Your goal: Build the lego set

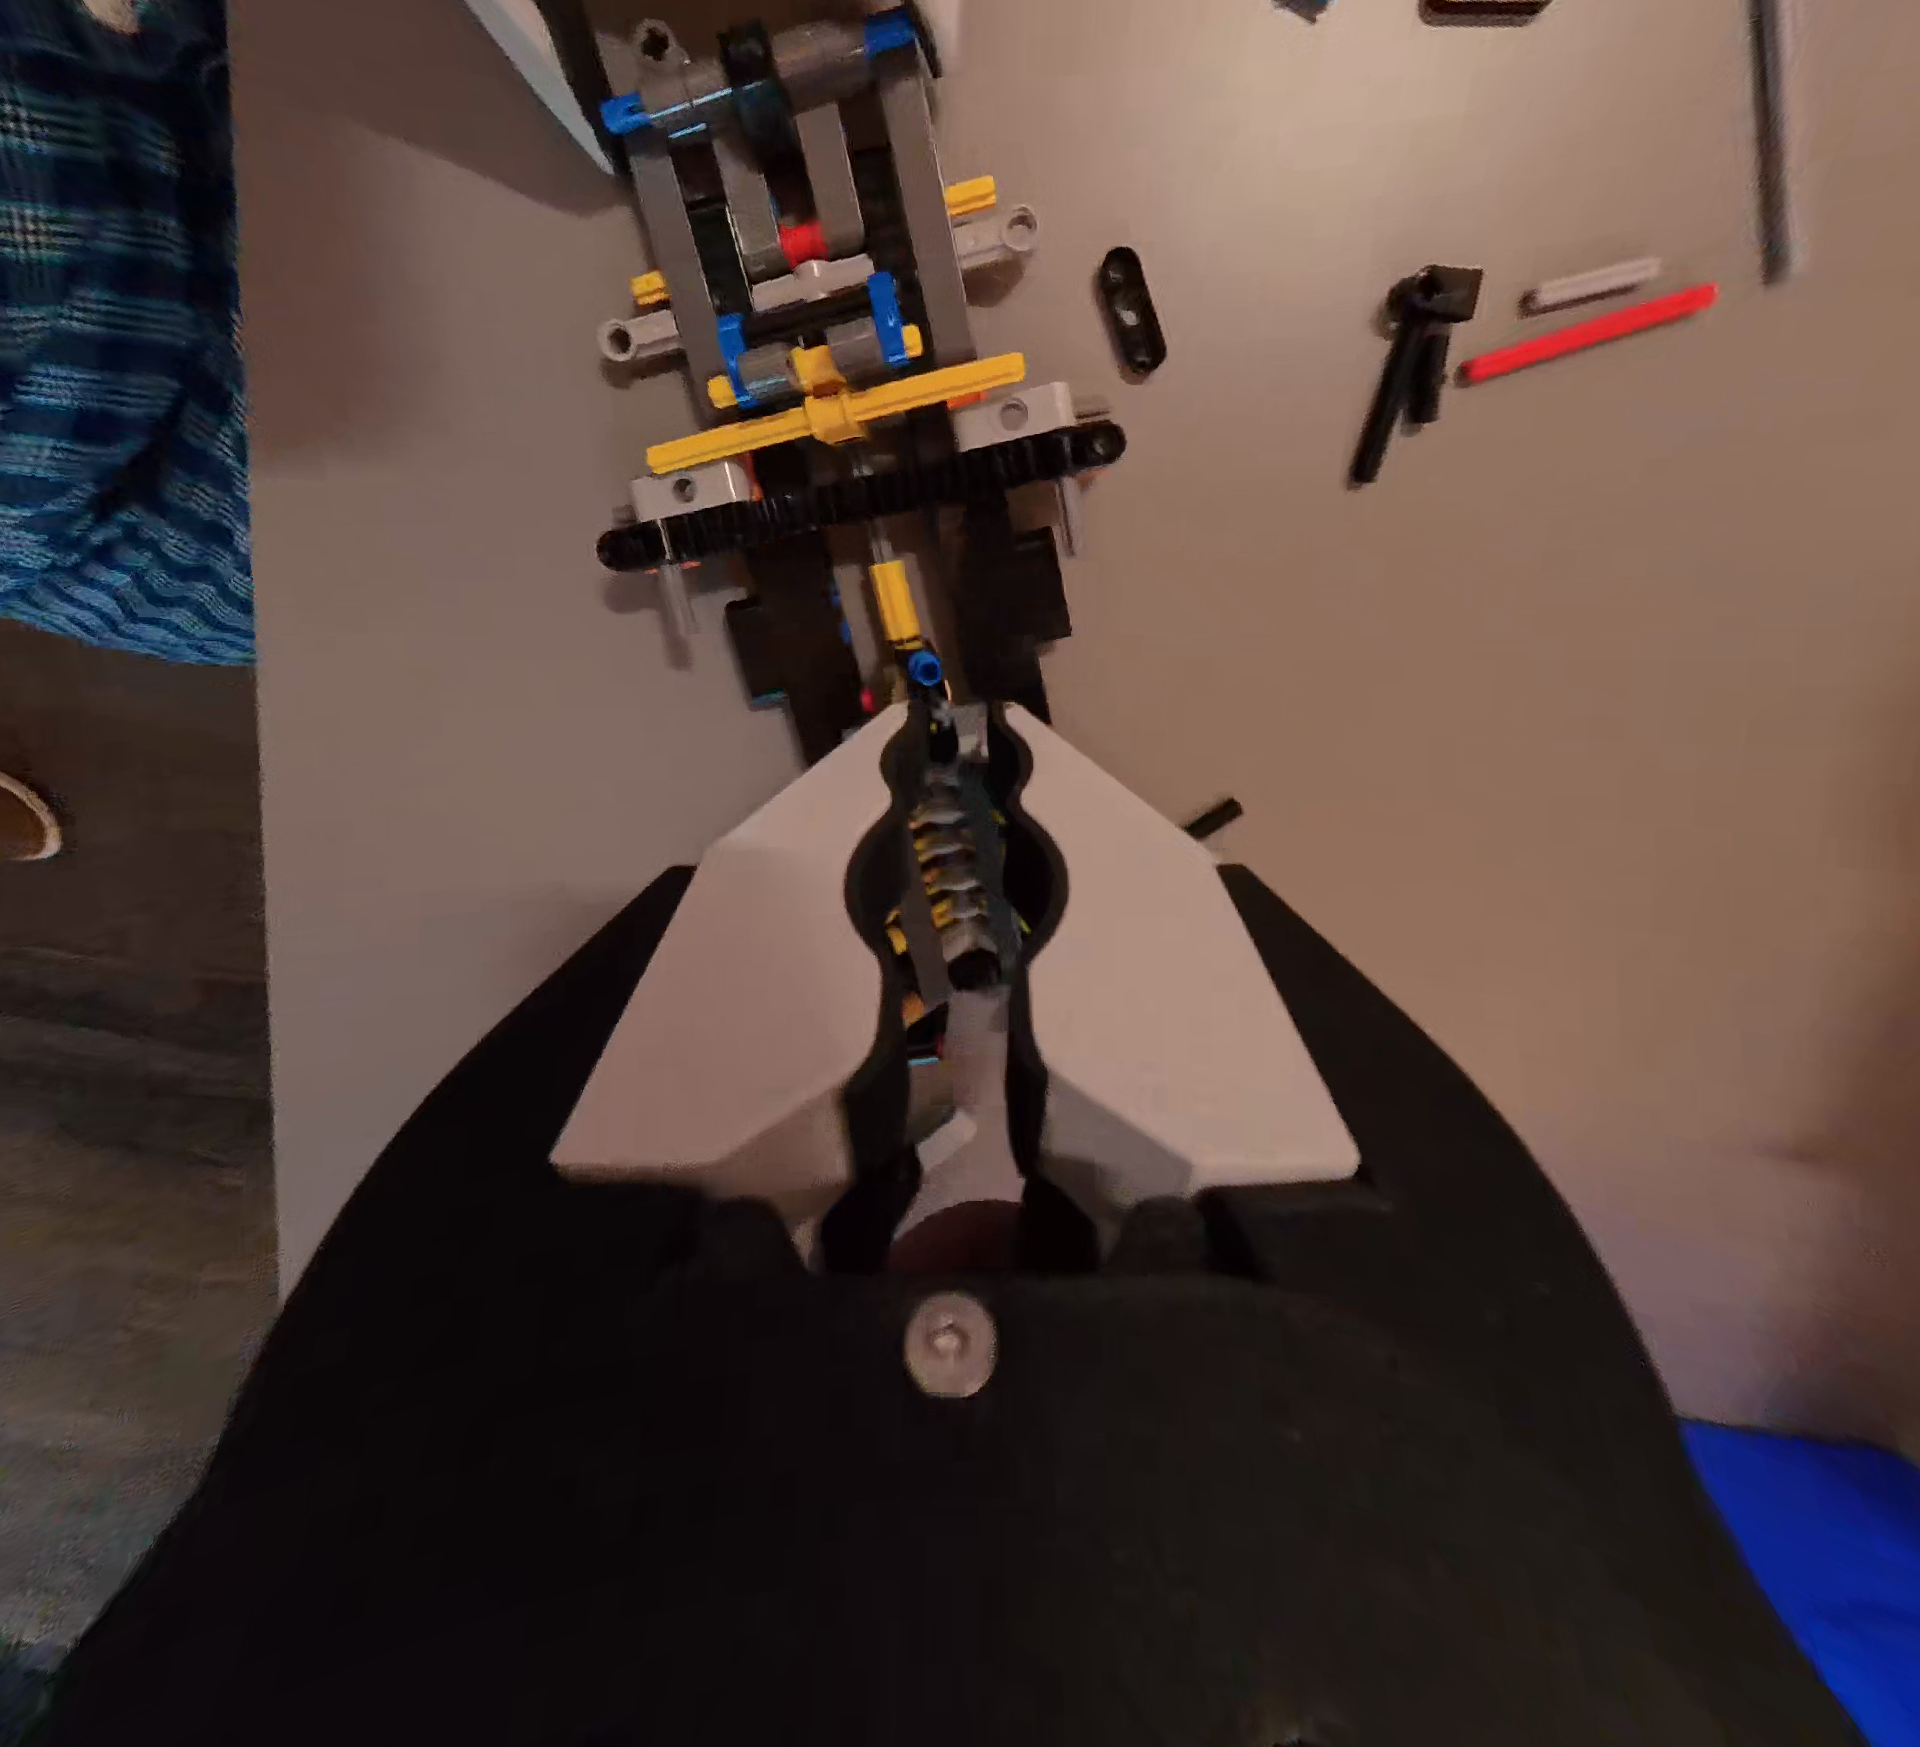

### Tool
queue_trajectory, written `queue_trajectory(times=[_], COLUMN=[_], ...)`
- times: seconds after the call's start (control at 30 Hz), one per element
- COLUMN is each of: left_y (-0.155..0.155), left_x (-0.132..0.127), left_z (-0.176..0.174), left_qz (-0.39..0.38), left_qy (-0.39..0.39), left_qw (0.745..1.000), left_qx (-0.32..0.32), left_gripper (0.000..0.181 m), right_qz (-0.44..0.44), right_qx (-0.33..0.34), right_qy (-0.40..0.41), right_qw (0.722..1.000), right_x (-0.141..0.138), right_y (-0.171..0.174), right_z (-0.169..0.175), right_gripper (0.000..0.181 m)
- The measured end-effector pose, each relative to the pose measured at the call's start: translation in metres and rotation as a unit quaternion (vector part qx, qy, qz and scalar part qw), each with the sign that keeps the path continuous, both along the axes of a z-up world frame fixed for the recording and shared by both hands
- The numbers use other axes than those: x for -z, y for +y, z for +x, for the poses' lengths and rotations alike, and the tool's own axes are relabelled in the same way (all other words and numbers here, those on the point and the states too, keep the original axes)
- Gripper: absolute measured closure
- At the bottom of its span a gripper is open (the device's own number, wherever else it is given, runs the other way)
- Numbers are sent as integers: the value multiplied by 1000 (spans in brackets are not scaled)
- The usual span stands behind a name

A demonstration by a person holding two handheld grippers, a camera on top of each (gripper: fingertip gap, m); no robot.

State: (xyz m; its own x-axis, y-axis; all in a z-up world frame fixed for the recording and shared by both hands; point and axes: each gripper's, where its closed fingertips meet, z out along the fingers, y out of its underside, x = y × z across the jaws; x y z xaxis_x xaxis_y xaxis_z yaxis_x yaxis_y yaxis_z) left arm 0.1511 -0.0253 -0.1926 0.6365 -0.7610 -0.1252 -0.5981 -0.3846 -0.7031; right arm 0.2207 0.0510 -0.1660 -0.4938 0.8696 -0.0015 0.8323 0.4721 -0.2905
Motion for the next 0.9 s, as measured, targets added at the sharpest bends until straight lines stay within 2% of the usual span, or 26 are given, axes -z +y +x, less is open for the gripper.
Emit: queue_trajectory(times=[0.1, 0.3, 0.6, 0.9], left_y=[0, 0, 0, 0], left_x=[0, 0, 0, 0], left_z=[0, 0, 0, 0], left_qz=[0, 0, 0, 1], left_qy=[-1, 1, -1, 1], left_qw=[1000, 1000, 1000, 1000], left_qx=[0, 1, 2, 1], left_gripper=[124, 124, 124, 124], right_qz=[11, 44, 21, 33], right_qx=[-39, -78, -86, -82], right_qy=[24, 1, -11, -9], right_qw=[999, 996, 996, 996], right_x=[-6, -2, -4, -4], right_y=[-3, 1, -4, -7], right_z=[-1, 0, 5, 8], right_gripper=[174, 179, 181, 181])
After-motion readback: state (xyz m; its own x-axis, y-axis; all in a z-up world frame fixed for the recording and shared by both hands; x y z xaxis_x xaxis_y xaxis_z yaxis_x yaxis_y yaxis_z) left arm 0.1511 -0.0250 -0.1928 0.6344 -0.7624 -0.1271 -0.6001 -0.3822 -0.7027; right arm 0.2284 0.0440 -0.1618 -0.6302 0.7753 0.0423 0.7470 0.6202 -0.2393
